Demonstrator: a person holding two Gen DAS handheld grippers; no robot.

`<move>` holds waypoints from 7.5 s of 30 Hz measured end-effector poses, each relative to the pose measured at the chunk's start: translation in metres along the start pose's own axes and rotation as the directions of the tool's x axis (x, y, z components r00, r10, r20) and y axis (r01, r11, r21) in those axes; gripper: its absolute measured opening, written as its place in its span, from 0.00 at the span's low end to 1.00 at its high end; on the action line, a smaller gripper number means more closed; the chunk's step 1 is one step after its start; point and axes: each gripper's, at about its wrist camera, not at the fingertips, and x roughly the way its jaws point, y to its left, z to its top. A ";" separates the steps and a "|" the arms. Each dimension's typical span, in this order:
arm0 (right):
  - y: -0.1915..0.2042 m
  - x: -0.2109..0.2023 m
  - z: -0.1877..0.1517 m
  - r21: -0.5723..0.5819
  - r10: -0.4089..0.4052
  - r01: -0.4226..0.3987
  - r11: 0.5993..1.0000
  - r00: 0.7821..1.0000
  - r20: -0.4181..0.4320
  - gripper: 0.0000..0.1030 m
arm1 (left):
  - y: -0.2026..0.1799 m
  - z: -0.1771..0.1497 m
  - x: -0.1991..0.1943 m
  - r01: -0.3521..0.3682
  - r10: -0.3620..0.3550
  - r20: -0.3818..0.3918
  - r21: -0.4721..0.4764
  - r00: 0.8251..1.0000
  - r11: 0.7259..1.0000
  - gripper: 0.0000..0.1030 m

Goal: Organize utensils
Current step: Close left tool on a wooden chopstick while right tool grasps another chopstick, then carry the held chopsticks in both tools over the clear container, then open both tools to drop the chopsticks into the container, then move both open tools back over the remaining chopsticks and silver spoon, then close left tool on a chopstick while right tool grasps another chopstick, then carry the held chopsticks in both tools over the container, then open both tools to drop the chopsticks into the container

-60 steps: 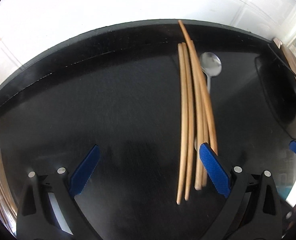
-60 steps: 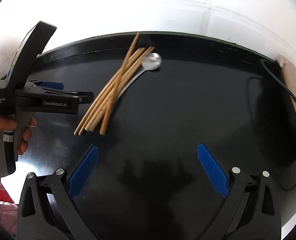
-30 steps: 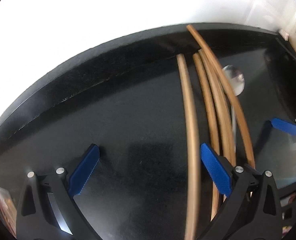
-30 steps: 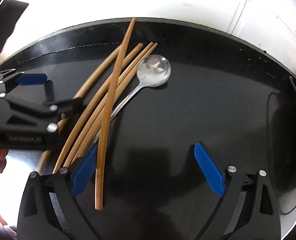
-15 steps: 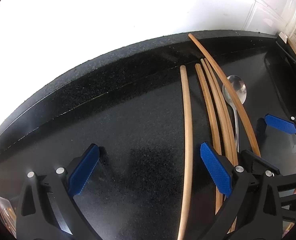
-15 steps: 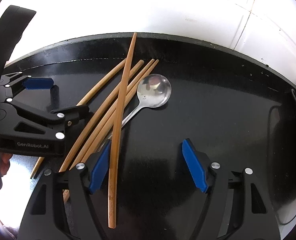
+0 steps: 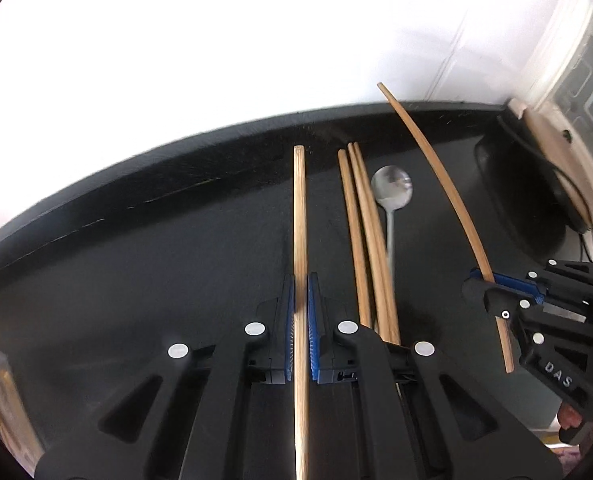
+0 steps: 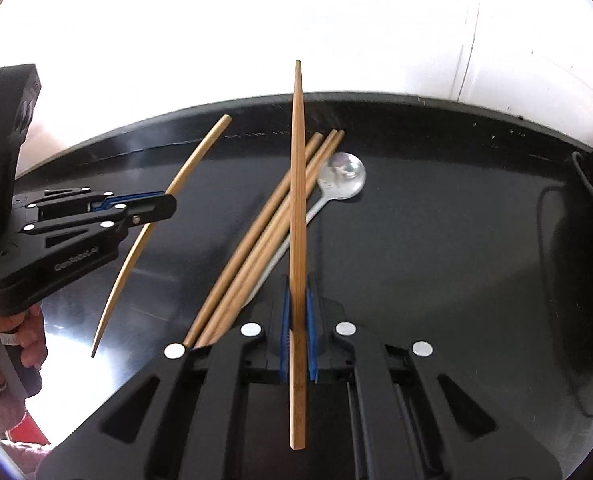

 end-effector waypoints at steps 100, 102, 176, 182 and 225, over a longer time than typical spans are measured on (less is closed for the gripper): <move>-0.037 -0.023 -0.026 0.164 -0.168 0.179 0.970 0.983 -0.075 0.92 | 0.008 -0.035 -0.036 0.047 -0.052 -0.028 -0.150 0.998 0.988 0.94; -0.033 -0.014 -0.023 0.165 -0.164 0.175 0.971 0.983 -0.080 0.92 | 0.003 -0.027 -0.019 0.054 -0.062 -0.057 -0.133 0.996 0.990 0.94; 0.095 -0.023 -0.057 -0.111 0.114 -0.116 0.987 0.993 -0.030 0.07 | 0.038 -0.026 -0.078 -0.095 0.106 0.123 -0.096 0.987 0.991 0.05; 0.158 -0.055 -0.025 -0.133 0.265 -0.255 0.958 0.962 0.062 0.07 | 0.085 -0.070 -0.172 -0.190 0.231 0.208 -0.200 0.950 0.961 0.05; 0.453 0.006 -0.042 -0.290 0.246 -0.272 0.918 0.961 -0.125 0.34 | 0.294 -0.203 -0.248 -0.276 0.337 0.141 -0.332 0.931 0.902 0.93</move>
